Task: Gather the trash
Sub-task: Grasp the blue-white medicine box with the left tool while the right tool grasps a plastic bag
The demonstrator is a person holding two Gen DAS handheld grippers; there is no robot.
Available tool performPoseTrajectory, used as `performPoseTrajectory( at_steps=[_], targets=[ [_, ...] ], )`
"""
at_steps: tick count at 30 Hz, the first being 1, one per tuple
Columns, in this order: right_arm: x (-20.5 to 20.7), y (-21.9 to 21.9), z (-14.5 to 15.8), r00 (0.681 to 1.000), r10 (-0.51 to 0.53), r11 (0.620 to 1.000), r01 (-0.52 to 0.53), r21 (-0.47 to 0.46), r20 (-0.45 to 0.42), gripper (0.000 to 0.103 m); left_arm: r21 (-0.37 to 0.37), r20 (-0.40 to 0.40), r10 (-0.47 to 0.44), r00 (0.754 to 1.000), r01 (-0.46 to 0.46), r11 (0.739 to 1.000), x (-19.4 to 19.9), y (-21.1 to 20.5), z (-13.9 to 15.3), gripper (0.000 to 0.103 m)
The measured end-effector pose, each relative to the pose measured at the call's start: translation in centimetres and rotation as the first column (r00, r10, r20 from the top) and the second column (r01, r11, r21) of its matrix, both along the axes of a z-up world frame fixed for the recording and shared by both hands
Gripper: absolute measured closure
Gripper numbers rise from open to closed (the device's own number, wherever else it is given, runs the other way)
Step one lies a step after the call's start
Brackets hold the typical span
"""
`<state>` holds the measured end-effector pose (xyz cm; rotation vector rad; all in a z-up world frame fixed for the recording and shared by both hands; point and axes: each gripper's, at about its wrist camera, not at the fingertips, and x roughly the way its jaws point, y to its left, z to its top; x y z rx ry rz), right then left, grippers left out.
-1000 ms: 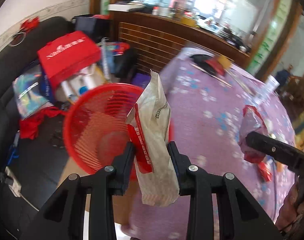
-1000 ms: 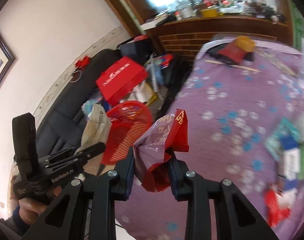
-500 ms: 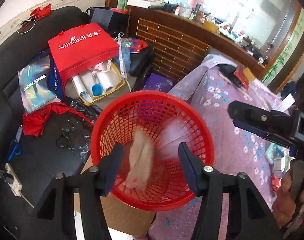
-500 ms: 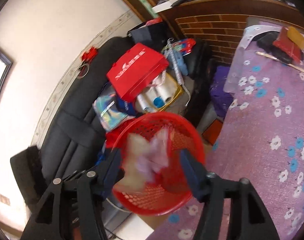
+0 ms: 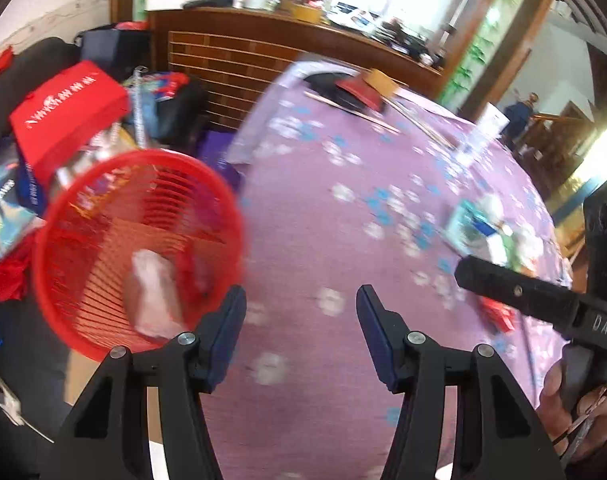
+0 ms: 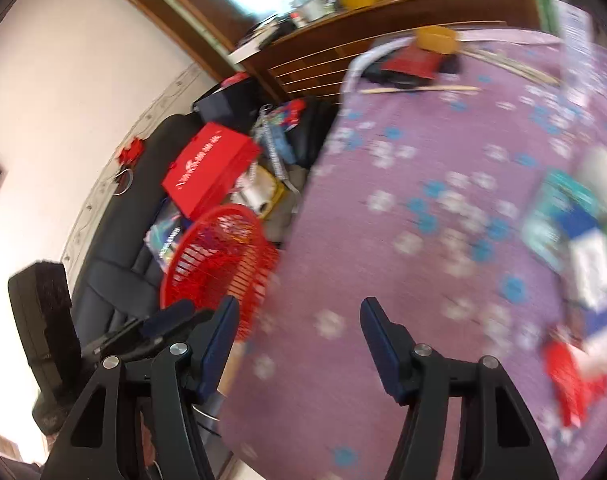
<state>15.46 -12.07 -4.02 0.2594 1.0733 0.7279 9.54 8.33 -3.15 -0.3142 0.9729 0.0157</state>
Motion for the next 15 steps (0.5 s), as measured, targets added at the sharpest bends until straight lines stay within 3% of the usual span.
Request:
performPoseTrajectory(
  at_steps=[5, 10, 15],
  targets=[
    [-0.3, -8.3, 0.1, 0.998, -0.067, 0.998, 0.068, -0.014, 0.019, 0.036, 0.007, -0.028, -0.043, 0.999, 0.043, 0.999, 1.0, -7.2, -0.1, 0.047],
    [1.1, -17.1, 1.2, 0.978, -0.176, 0.979, 0.186, -0.088, 0.111, 0.036, -0.014, -0.045, -0.073, 0.996, 0.073, 0.997, 2.2, -13.4, -0.1, 0.047],
    [4.7, -21.0, 1.1, 0.966, -0.197, 0.963, 0.223, -0.149, 0.170, 0.036, -0.009, -0.069, -0.077, 0.995, 0.077, 0.997, 2.8, -17.5, 0.1, 0.047]
  ],
)
